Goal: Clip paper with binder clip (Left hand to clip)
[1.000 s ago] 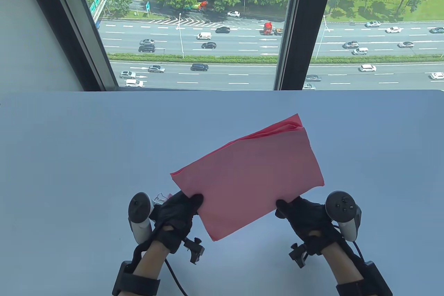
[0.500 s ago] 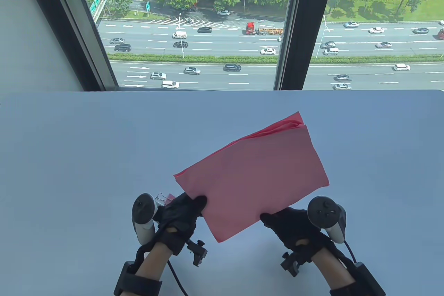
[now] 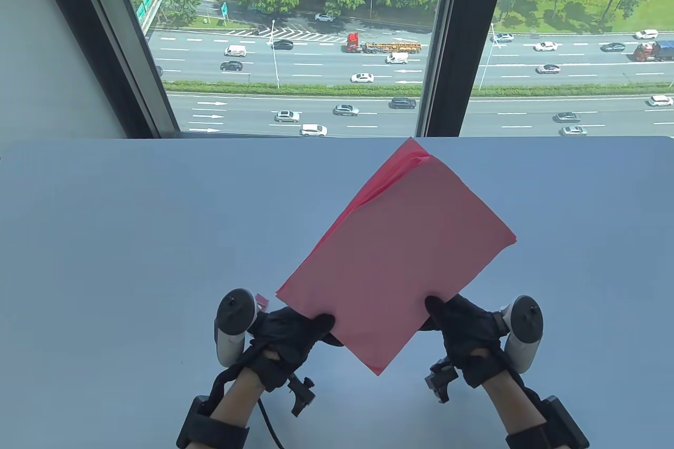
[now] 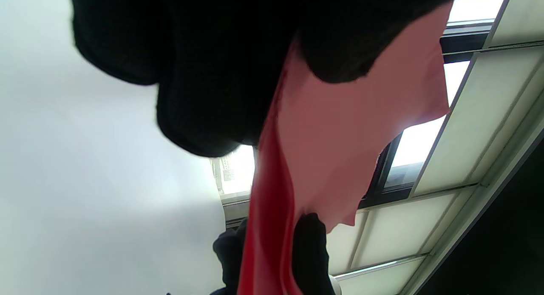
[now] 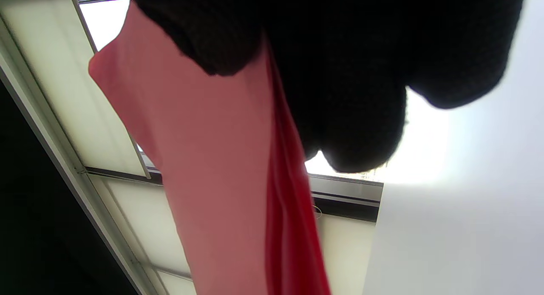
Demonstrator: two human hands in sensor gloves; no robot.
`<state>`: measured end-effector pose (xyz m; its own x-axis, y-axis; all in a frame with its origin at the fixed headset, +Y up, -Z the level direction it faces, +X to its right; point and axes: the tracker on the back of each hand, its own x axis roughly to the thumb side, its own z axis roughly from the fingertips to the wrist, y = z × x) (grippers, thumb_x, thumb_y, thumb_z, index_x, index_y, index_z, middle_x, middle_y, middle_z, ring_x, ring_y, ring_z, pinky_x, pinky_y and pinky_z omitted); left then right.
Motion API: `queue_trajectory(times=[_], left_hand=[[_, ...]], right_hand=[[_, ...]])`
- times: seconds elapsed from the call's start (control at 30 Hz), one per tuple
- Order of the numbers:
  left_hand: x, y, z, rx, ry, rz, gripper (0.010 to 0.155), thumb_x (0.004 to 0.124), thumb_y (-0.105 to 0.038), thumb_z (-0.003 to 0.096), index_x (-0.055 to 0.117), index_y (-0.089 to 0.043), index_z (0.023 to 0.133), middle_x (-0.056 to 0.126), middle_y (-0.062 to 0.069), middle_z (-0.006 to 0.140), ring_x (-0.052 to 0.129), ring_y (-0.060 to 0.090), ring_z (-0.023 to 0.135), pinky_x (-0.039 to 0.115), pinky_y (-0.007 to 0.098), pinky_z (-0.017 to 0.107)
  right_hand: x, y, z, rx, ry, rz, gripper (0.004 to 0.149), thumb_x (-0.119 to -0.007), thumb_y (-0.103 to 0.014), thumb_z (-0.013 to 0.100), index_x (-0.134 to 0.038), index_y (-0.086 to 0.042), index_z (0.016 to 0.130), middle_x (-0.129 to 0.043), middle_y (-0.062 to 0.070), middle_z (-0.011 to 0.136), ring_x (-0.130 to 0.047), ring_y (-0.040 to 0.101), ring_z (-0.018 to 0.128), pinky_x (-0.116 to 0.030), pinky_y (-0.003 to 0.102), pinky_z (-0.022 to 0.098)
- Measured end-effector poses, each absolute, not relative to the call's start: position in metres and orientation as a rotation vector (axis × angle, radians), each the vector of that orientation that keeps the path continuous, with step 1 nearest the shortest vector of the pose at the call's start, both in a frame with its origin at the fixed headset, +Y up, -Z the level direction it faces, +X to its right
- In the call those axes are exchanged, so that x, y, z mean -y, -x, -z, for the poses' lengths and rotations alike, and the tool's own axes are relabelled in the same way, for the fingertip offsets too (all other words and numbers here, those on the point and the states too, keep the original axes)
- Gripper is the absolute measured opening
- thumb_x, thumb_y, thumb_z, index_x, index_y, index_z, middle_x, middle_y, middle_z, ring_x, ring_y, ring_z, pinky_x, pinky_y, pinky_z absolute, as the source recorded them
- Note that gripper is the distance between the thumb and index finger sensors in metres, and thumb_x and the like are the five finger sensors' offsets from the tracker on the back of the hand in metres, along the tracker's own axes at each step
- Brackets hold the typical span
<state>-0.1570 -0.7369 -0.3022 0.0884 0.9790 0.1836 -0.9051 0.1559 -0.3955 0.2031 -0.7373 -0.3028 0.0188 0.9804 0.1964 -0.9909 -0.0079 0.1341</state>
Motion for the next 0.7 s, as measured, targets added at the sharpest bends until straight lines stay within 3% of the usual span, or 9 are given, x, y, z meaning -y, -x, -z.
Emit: queue_trajectory(times=[0.2, 0.4, 0.57, 0.7], left_hand=[[0.714, 0.205, 0.304, 0.296, -0.156, -1.087, 0.056, 0.082, -0.046, 0.0456, 0.084, -0.021, 0.095, 0.099, 0.01, 0.084, 0.103, 0.033, 0.063, 0.078, 0.056, 0.054], [0.708, 0.234, 0.302, 0.117, -0.32, -0.939, 0.051, 0.081, -0.039, 0.0466, 0.087, -0.021, 0.094, 0.094, 0.01, 0.091, 0.095, 0.036, 0.073, 0.074, 0.058, 0.056], [0.712, 0.243, 0.305, 0.026, -0.255, -0.698, 0.053, 0.082, -0.041, 0.0463, 0.086, -0.023, 0.095, 0.08, 0.011, 0.104, 0.08, 0.04, 0.089, 0.069, 0.058, 0.06], [0.726, 0.249, 0.313, -0.136, -0.015, -0.495, 0.062, 0.084, -0.047, 0.0458, 0.078, -0.021, 0.102, 0.072, 0.012, 0.109, 0.072, 0.042, 0.093, 0.065, 0.059, 0.062]], right_hand=[[0.744, -0.222, 0.312, 0.01, -0.179, -1.664, 0.044, -0.082, -0.03, 0.043, -0.091, -0.015, 0.083, -0.106, 0.006, 0.064, -0.108, 0.03, 0.045, -0.085, 0.05, 0.039], [0.746, -0.219, 0.314, -0.055, -0.192, -1.798, 0.044, -0.083, -0.029, 0.042, -0.093, -0.015, 0.082, -0.106, 0.007, 0.061, -0.108, 0.03, 0.044, -0.085, 0.05, 0.038], [0.75, -0.218, 0.316, -0.186, -0.206, -1.845, 0.044, -0.083, -0.029, 0.042, -0.093, -0.012, 0.081, -0.107, 0.008, 0.06, -0.108, 0.03, 0.043, -0.085, 0.051, 0.038], [0.755, -0.217, 0.318, -0.281, -0.211, -1.895, 0.044, -0.083, -0.029, 0.043, -0.092, -0.011, 0.081, -0.106, 0.008, 0.06, -0.108, 0.031, 0.043, -0.084, 0.052, 0.039]])
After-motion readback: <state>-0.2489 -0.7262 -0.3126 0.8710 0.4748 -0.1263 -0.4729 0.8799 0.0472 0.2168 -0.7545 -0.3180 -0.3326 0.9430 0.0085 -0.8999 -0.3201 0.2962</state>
